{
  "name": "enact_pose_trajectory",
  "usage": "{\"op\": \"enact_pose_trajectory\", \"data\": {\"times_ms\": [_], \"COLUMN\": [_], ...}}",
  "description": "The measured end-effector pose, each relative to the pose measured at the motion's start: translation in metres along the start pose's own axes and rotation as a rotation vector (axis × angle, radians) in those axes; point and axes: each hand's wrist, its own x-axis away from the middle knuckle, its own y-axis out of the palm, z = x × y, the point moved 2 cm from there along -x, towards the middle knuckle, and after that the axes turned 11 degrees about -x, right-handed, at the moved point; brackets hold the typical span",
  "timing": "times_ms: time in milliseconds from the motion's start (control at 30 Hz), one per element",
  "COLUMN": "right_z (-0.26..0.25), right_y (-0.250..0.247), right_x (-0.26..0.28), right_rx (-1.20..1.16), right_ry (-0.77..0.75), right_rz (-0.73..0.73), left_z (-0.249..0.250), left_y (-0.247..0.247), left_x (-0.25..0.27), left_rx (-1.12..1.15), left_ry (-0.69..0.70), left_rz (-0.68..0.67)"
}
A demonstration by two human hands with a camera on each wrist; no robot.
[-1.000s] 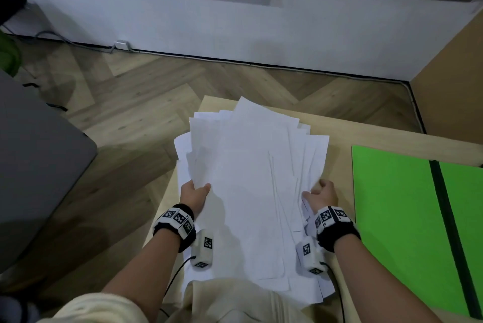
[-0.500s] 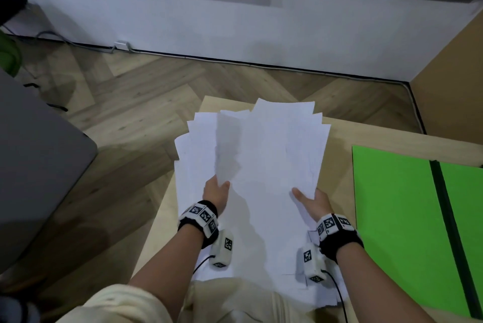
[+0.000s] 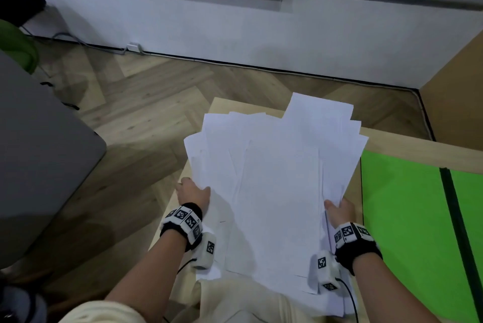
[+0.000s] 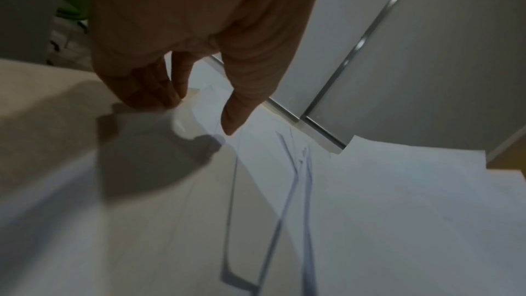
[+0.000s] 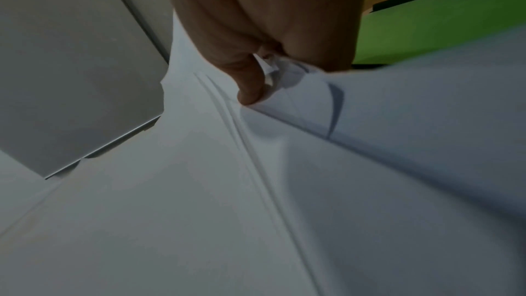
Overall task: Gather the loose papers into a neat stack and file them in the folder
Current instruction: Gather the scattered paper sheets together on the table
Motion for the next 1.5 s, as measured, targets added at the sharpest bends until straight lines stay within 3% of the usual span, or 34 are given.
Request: {"op": "enact_pose_trajectory", "data": {"times_ms": [200,300,467,767,900,1133,1300,1400,1500], "right_z": [-0.019,-0.019,-0.01,-0.037,-0.027,-0.035,-0.034,-0.02,-0.009], "right_y": [0.024,0.025,0.01,0.024,0.037,0.042,0.028,0.021,0.016], "right_x": [0.015,0.015,0.015,0.042,0.021,0.021,0.023,0.021,0.014], "right_rx": [0.068,0.053,-0.067,-0.232,-0.091,-0.075,-0.255,-0.415,-0.511], "right_ry": [0.056,0.043,0.025,0.094,0.073,-0.002,0.101,0.214,0.216], "right_rz": [-0.138,-0.131,-0.02,-0.182,-0.155,-0.182,-0.199,-0.315,-0.443], "left_z": [0.024,0.029,0.031,0.054,0.052,0.052,0.047,0.029,0.032], "left_y": [0.01,0.012,0.007,0.022,0.025,0.028,0.023,0.024,-0.006], "left_x": [0.007,0.002,-0.004,0.014,0.015,0.019,0.01,-0.01,0.005], "left_rx": [0.03,0.023,0.085,0.16,0.264,0.329,0.361,0.433,0.481], "left_ry": [0.051,0.102,0.11,0.145,0.124,0.118,0.134,0.183,0.258], "left_rz": [-0.146,-0.216,-0.225,-0.257,-0.298,-0.371,-0.519,-0.638,-0.766]}}
